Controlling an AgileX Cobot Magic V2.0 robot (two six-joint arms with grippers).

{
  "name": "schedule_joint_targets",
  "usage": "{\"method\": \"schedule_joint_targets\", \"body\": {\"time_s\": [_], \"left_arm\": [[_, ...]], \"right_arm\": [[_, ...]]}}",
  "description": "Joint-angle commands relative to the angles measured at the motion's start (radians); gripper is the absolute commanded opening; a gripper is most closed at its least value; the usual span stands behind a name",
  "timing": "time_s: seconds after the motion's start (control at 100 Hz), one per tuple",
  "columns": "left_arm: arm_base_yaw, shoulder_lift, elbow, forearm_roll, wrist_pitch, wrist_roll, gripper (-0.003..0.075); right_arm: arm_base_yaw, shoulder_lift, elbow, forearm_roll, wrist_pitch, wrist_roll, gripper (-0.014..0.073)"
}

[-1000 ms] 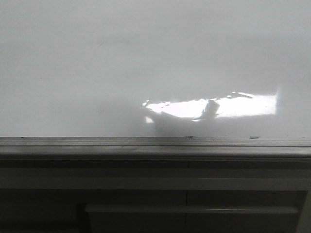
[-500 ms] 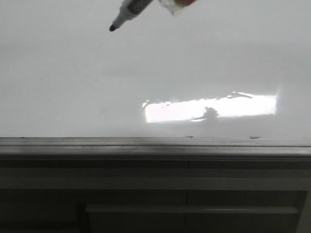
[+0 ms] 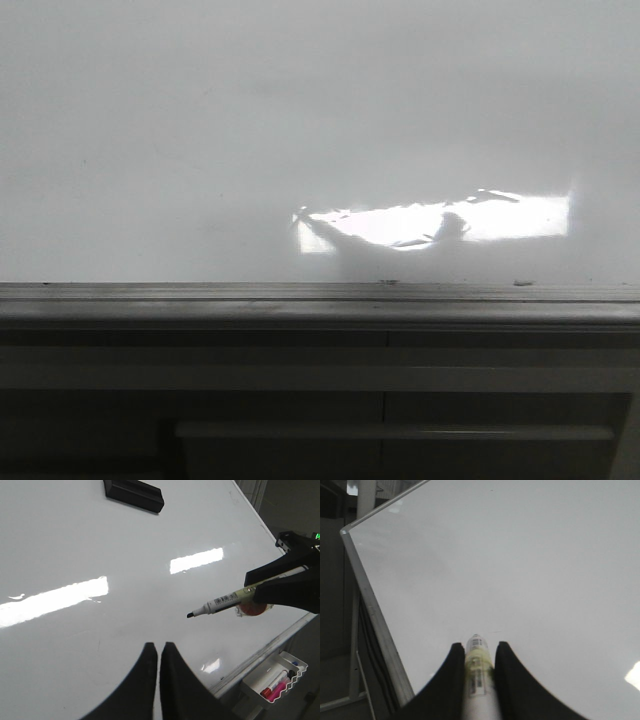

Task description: Write number 0 on whiteboard

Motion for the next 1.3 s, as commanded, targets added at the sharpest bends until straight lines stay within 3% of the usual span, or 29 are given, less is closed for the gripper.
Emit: {"method": "schedule_joint_targets", "body": {"time_s": [0.0,0.31,0.85,1.04,1.29], "left_arm": [[-0.009,0.005,-0.027,-0.019,-0.074,-0.008,-0.002],[-0.009,0.005,-0.027,-0.019,-0.074,-0.008,-0.002],[-0.009,0.007,-0.026,-0.023,-0.064,-0.008,-0.002],[-0.009,0.007,-0.026,-0.023,0.02,-0.008,-0.002],[-0.009,0.007,-0.026,-0.023,0.03,-0.008,-0.002]], "right_arm": [[-0.036,-0.027,-0.035,-0.008,-0.08,0.006,-0.0039],[-0.148,-0.014,-0.035,0.008,-0.098,0.006,-0.0039],[-0.15,0.093,-0.035,0.045,-0.152,0.006,-0.004],[-0.154,0.116,-0.035,0.046,-0.182,0.006,-0.004],[-0.154,0.174,-0.035,0.048,-0.178,0.006,-0.004]]}}
